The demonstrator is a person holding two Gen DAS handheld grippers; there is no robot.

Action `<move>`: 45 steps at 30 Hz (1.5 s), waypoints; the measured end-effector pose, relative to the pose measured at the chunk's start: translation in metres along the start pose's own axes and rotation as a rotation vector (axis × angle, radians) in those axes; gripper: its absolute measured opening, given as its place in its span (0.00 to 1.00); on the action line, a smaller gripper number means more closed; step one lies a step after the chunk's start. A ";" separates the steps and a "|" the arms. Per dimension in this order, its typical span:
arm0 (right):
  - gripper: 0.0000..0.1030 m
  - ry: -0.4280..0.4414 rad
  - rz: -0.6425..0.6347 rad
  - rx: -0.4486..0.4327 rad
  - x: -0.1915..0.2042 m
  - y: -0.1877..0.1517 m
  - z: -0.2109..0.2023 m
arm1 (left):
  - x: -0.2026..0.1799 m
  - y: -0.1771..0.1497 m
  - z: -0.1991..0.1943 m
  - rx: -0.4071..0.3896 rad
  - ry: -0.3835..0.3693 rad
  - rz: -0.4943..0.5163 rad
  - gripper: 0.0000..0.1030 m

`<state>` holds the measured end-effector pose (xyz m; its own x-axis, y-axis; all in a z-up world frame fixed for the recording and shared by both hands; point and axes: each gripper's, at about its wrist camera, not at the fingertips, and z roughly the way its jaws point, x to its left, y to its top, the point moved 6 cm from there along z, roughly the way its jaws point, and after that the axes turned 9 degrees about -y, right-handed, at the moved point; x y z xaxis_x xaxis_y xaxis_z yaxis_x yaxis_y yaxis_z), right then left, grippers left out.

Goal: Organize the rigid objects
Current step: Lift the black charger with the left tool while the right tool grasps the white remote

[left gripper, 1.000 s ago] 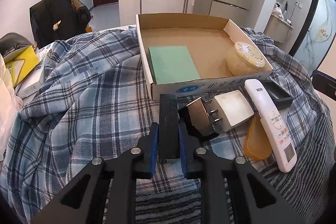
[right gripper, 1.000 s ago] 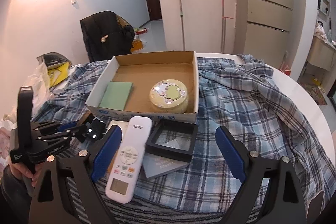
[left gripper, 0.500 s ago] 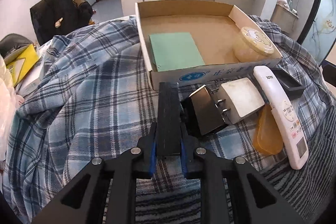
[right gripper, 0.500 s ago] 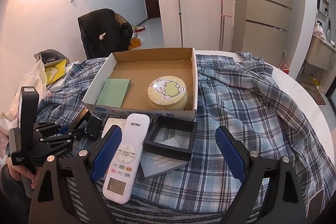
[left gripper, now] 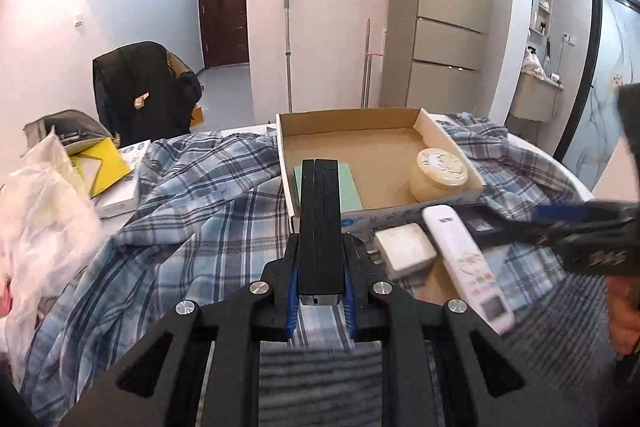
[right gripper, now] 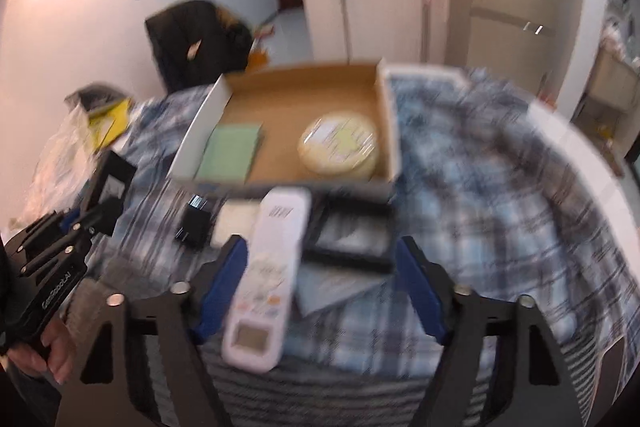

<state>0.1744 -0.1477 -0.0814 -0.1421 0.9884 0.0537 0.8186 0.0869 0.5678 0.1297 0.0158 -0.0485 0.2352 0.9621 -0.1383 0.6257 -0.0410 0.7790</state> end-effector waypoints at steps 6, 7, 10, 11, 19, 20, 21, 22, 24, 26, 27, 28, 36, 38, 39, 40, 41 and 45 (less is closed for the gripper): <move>0.46 0.017 -0.025 0.160 0.033 -0.018 0.025 | -0.009 -0.013 -0.031 -0.034 -0.003 -0.011 0.18; 0.46 0.002 -0.026 0.161 0.035 -0.019 0.027 | -0.009 -0.014 -0.035 -0.037 -0.004 -0.007 0.18; 0.46 -0.046 -0.010 0.137 0.032 -0.017 0.028 | -0.007 -0.016 -0.043 -0.044 0.015 0.006 0.18; 0.46 -0.051 -0.008 0.139 0.032 -0.017 0.029 | -0.005 -0.016 -0.046 -0.049 0.017 0.006 0.18; 0.40 -0.099 -0.024 0.190 0.037 -0.011 0.053 | 0.017 -0.013 -0.046 -0.040 0.061 -0.097 0.18; 0.39 -0.110 -0.030 0.180 0.038 -0.011 0.053 | 0.018 -0.012 -0.047 -0.035 0.054 -0.105 0.18; 0.38 -0.118 -0.046 0.175 0.039 -0.012 0.052 | 0.018 -0.013 -0.049 -0.038 0.059 -0.103 0.18; 0.38 -0.110 -0.058 0.174 0.040 -0.013 0.052 | 0.018 -0.012 -0.051 -0.045 0.069 -0.095 0.18; 0.38 -0.076 -0.061 0.173 0.039 -0.018 0.049 | 0.017 -0.012 -0.057 -0.060 0.094 -0.078 0.18; 0.38 -0.065 -0.051 0.167 0.034 -0.021 0.041 | 0.013 -0.012 -0.063 -0.080 0.121 -0.061 0.18; 0.38 -0.058 -0.042 0.164 0.031 -0.022 0.037 | 0.012 -0.011 -0.065 -0.085 0.123 -0.059 0.18; 0.38 -0.045 -0.031 0.160 0.026 -0.023 0.032 | 0.011 -0.011 -0.066 -0.088 0.120 -0.064 0.18; 0.38 -0.046 -0.020 0.076 0.002 -0.013 -0.010 | -0.007 -0.002 -0.073 -0.104 0.101 -0.055 0.18; 0.38 -0.042 0.000 0.060 -0.005 -0.010 -0.016 | -0.011 0.001 -0.073 -0.105 0.090 -0.054 0.18; 0.38 -0.036 0.009 0.053 -0.008 -0.008 -0.018 | -0.014 0.003 -0.073 -0.107 0.086 -0.049 0.18; 0.38 -0.033 0.019 0.045 -0.011 -0.006 -0.021 | -0.016 0.005 -0.072 -0.109 0.084 -0.045 0.18; 0.38 -0.034 0.029 0.037 -0.014 -0.003 -0.023 | -0.018 0.008 -0.071 -0.111 0.083 -0.040 0.18; 0.38 -0.029 0.046 0.005 -0.019 0.015 -0.030 | -0.024 0.023 -0.061 -0.111 0.067 -0.034 0.18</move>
<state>0.1723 -0.1688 -0.0491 -0.0880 0.9945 0.0561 0.8268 0.0415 0.5610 0.0929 0.0079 0.0107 0.1632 0.9783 -0.1276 0.5450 0.0185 0.8382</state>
